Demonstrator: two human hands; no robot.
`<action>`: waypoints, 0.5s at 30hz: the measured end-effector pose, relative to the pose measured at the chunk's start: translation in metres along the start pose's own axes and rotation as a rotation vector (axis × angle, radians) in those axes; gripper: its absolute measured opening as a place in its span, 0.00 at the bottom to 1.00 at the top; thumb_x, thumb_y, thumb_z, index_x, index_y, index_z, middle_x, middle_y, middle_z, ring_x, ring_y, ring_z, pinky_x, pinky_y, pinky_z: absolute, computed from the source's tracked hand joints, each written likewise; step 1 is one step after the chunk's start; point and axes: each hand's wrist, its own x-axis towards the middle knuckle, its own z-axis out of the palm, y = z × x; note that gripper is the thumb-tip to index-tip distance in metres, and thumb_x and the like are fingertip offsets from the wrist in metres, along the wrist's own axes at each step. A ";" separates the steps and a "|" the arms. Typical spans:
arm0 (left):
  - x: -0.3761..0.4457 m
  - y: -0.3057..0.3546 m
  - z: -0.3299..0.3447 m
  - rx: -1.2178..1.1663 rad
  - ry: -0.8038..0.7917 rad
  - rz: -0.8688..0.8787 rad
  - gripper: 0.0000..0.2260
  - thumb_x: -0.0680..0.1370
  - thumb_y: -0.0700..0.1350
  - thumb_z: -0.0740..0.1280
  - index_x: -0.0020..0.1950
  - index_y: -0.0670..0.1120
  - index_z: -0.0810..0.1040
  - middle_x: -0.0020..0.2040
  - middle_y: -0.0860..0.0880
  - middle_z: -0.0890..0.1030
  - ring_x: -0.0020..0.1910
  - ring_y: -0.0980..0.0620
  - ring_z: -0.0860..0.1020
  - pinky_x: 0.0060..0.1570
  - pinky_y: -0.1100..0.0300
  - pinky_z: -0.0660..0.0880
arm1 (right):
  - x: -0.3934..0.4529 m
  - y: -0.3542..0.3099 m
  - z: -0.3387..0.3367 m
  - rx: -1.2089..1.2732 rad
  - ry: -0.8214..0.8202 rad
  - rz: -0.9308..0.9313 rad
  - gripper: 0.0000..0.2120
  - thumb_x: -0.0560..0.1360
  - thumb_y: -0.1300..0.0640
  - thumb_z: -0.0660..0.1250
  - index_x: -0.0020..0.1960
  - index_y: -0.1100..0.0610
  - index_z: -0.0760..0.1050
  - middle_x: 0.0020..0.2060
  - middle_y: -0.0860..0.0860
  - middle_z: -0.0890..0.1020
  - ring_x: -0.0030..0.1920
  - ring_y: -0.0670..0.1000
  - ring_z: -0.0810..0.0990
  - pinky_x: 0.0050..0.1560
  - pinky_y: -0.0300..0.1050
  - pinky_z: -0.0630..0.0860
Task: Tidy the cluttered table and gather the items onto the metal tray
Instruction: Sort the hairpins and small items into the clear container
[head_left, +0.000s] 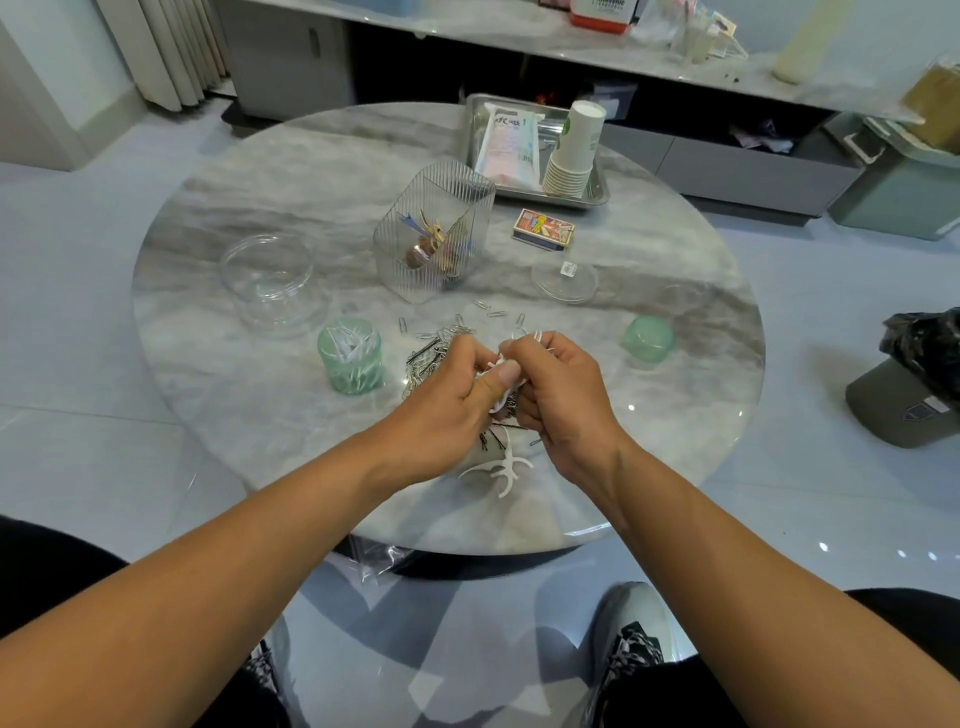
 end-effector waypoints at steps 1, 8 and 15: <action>0.000 0.000 0.000 0.014 0.013 0.015 0.11 0.84 0.56 0.58 0.52 0.49 0.67 0.43 0.50 0.73 0.35 0.55 0.69 0.41 0.51 0.70 | 0.000 0.001 0.000 0.029 -0.013 0.028 0.10 0.75 0.59 0.69 0.37 0.52 0.70 0.22 0.45 0.68 0.19 0.43 0.63 0.20 0.35 0.61; 0.002 -0.004 0.004 0.136 -0.003 0.094 0.10 0.85 0.55 0.57 0.47 0.52 0.65 0.43 0.54 0.73 0.36 0.62 0.71 0.41 0.56 0.69 | -0.005 0.006 0.006 0.168 0.006 0.155 0.11 0.77 0.51 0.72 0.39 0.55 0.75 0.20 0.45 0.67 0.18 0.43 0.60 0.19 0.36 0.56; 0.004 -0.005 0.011 -0.145 0.173 0.005 0.10 0.82 0.57 0.64 0.50 0.52 0.69 0.42 0.56 0.75 0.31 0.61 0.71 0.37 0.58 0.67 | -0.006 0.005 0.010 0.212 0.101 0.065 0.11 0.77 0.60 0.69 0.39 0.55 0.70 0.23 0.46 0.73 0.20 0.43 0.72 0.19 0.36 0.66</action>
